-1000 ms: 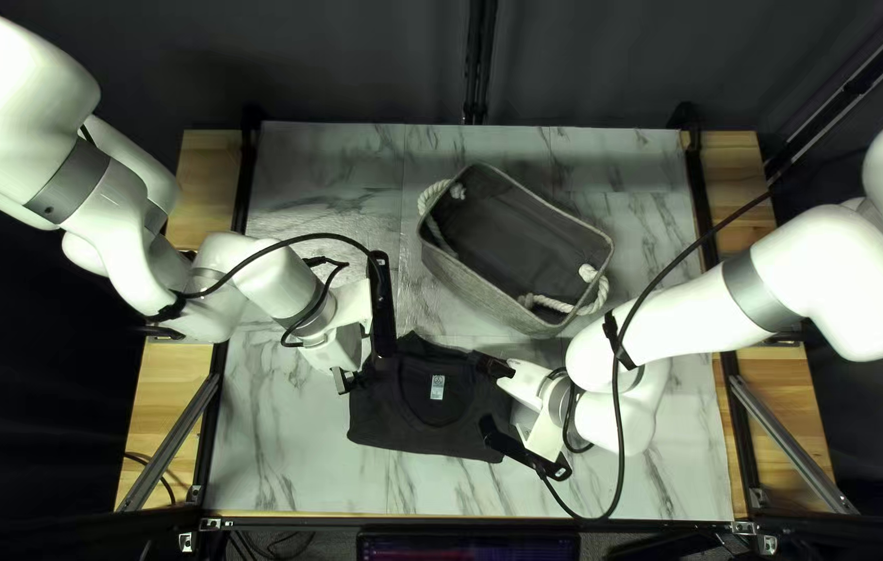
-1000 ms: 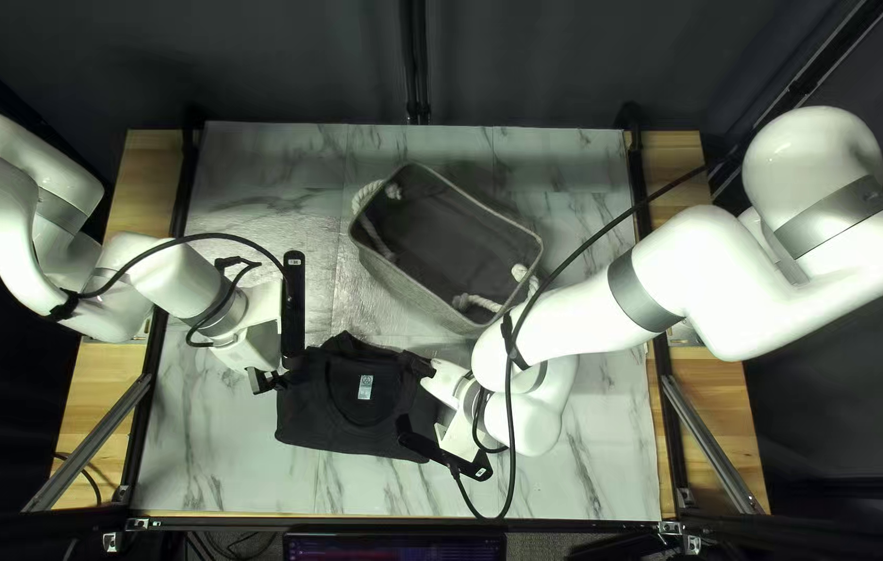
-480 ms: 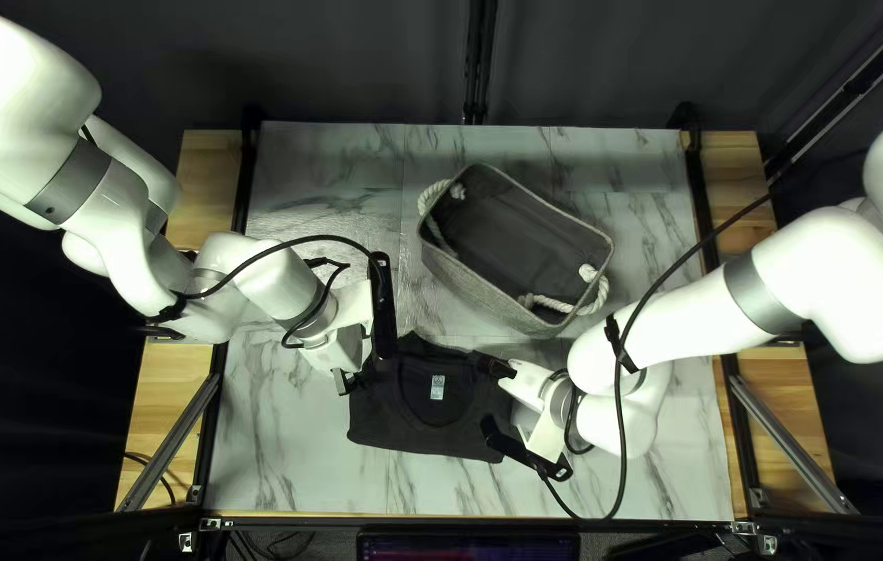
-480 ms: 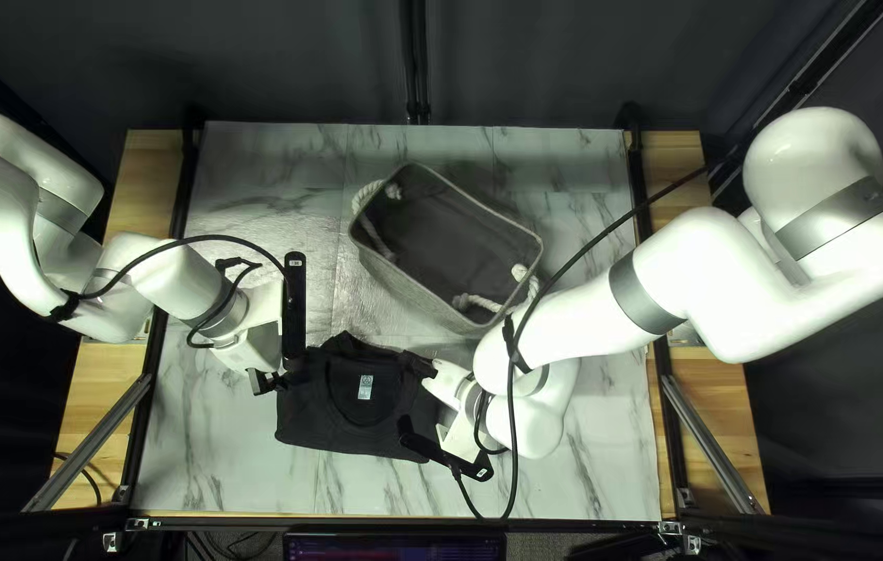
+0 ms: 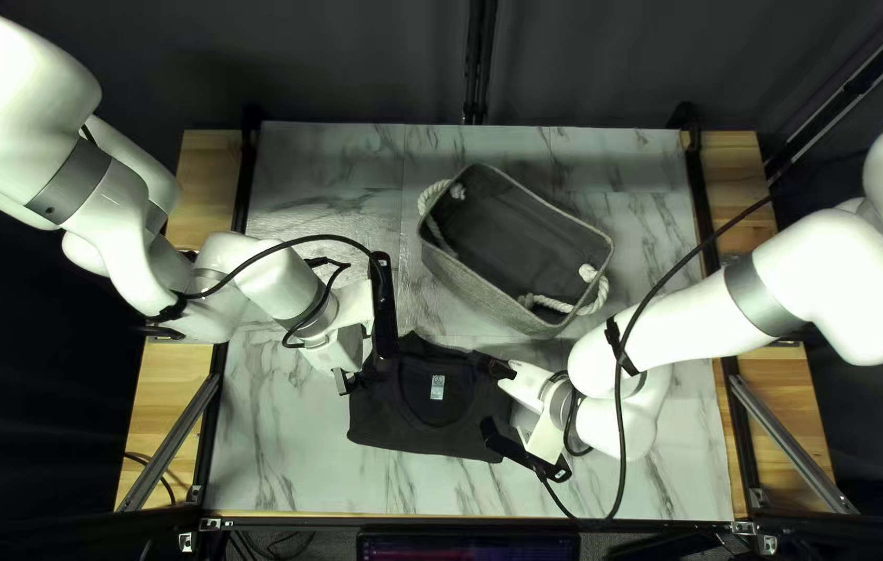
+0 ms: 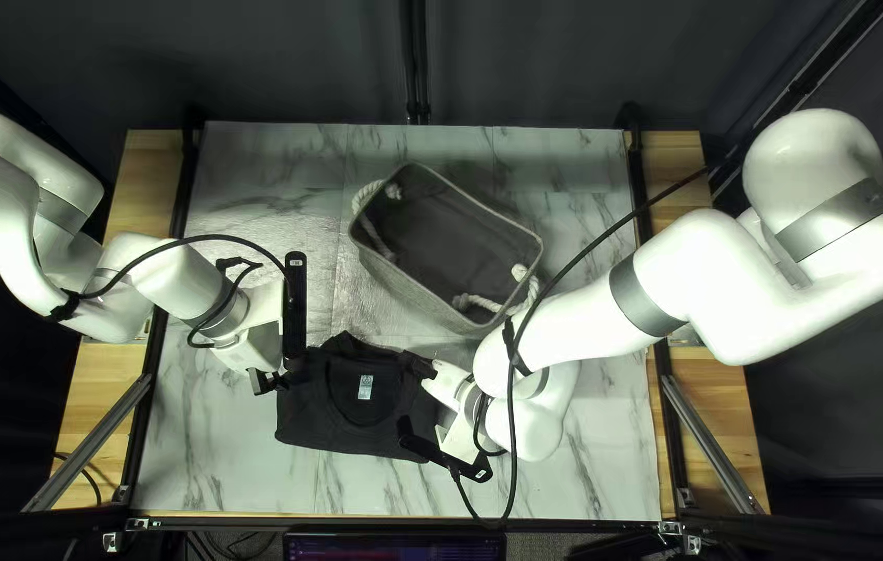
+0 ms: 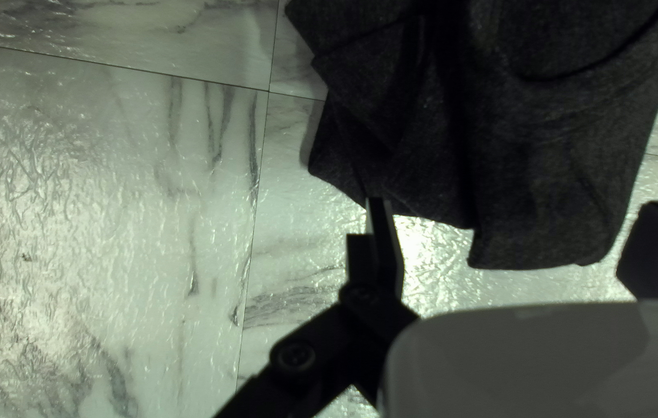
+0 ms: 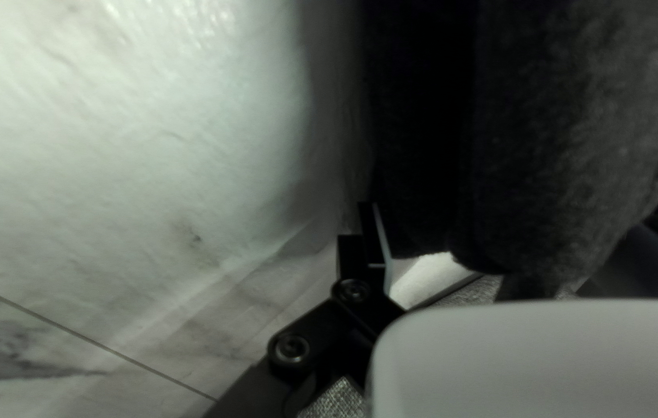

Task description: Pick up a folded sweatshirt and place it into a fabric basket

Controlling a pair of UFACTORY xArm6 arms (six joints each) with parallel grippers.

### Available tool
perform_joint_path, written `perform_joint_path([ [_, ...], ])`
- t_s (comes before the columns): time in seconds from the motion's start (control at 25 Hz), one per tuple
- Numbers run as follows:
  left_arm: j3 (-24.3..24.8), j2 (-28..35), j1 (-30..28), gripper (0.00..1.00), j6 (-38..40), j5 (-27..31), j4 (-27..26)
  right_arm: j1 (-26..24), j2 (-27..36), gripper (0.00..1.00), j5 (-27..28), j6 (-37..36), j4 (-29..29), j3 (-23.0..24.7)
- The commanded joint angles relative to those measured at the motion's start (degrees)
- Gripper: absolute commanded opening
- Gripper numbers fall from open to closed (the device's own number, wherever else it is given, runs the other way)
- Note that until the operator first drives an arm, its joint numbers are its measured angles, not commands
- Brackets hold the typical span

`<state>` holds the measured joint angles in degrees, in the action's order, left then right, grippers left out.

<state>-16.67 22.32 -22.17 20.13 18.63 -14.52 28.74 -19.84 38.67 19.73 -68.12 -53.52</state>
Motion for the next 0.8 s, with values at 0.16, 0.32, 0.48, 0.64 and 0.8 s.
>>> perform_joint_path([
  [0.16,0.09,0.03,-0.01,1.00,-0.18,-0.07,-0.20,-0.12,-1.51,0.00,0.08,-0.68,0.02,-1.59],
  [0.32,0.15,0.07,0.01,1.00,-0.46,-0.10,-0.43,0.02,-1.15,0.00,0.21,-0.04,-0.54,-1.16],
  [0.48,0.39,0.15,-0.17,1.00,-0.36,-0.39,-0.45,0.08,-1.30,0.00,0.06,0.18,-0.82,-1.29],
  [0.64,0.22,0.14,-0.18,1.00,-0.21,-0.40,-0.02,0.47,-1.44,0.00,0.19,-0.38,-0.12,-1.43],
  [0.8,-0.25,-2.02,-0.07,1.00,0.63,-1.87,-0.06,0.98,-1.06,0.00,0.66,-0.73,0.53,-1.24],
])
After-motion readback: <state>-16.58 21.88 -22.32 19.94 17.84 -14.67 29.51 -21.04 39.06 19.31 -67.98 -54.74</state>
